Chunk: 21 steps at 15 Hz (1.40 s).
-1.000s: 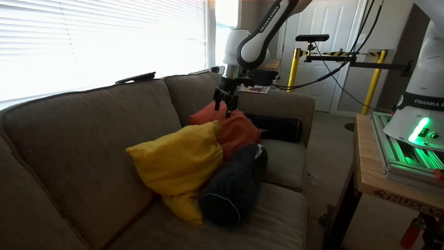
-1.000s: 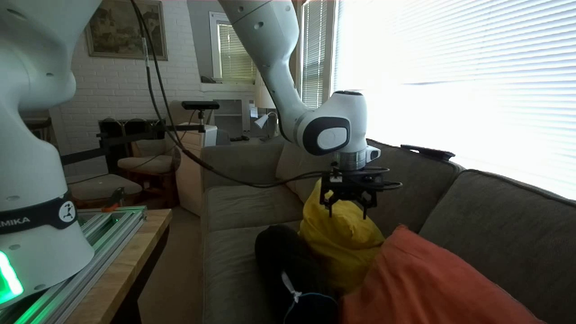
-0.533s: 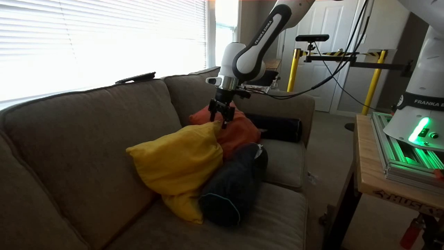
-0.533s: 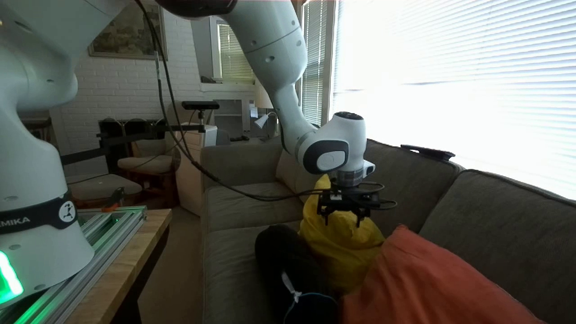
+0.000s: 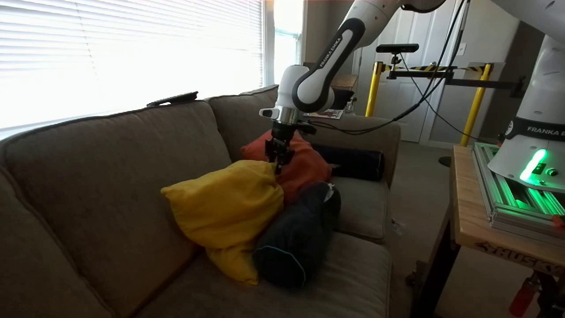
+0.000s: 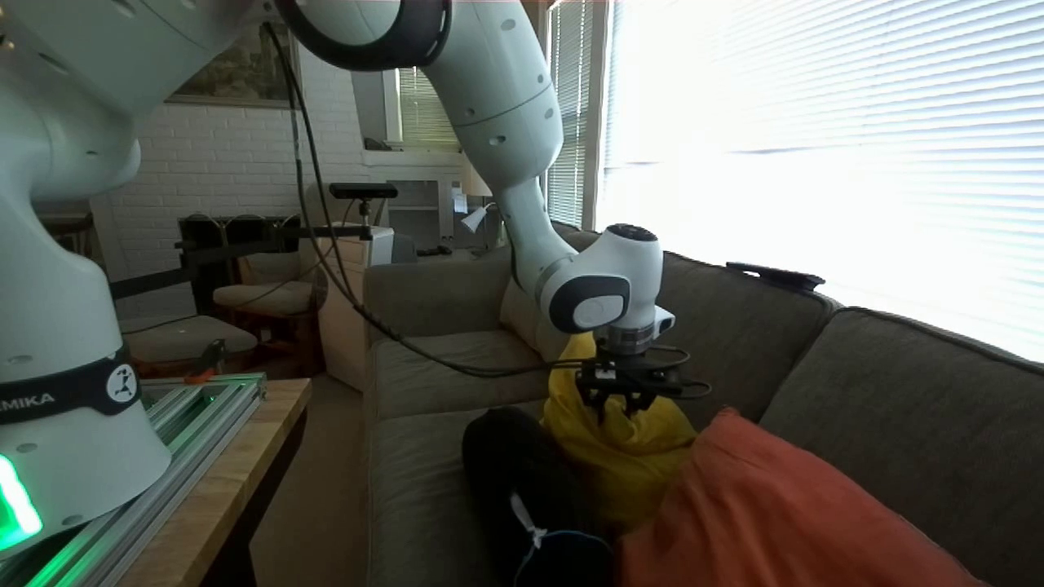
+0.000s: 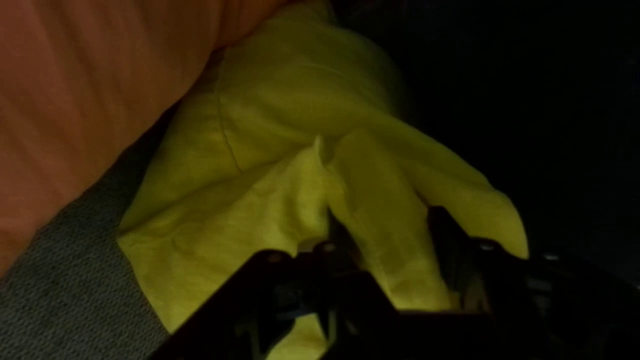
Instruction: Move the yellow pillow to the right, then the orange pillow to the left
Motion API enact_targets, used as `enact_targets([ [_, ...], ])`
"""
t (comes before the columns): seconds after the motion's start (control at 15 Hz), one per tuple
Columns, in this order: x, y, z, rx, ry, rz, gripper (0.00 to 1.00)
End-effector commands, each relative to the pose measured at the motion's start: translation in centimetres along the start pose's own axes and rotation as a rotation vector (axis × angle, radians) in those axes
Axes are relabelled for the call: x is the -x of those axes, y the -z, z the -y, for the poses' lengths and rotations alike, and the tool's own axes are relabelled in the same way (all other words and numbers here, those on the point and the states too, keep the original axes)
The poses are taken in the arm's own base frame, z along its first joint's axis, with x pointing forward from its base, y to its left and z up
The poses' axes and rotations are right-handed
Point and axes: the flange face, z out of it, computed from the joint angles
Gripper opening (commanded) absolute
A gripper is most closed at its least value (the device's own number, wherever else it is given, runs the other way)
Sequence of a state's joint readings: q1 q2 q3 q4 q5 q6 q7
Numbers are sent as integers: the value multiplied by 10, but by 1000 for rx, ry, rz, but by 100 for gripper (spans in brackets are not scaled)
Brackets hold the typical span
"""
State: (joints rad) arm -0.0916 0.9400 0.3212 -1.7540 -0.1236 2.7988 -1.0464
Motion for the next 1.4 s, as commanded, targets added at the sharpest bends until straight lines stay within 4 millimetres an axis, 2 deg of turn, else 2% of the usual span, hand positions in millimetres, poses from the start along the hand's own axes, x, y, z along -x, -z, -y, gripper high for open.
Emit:
enact_targets([
  [0.0,-7,13,3,-39,12,10,16],
  [0.13,-8,28,10,-97,30,20,2],
  [0.2,-9,36,12,-113,34,33,0],
  [0.53,-18,90,20,-153,50,95,1],
  [0.8,-35,147,24,-108,51,85,1],
  [1.07,-62,206,30,-24,55,-6,1],
  [1.33,-86,266,45,55,53,-104,1],
])
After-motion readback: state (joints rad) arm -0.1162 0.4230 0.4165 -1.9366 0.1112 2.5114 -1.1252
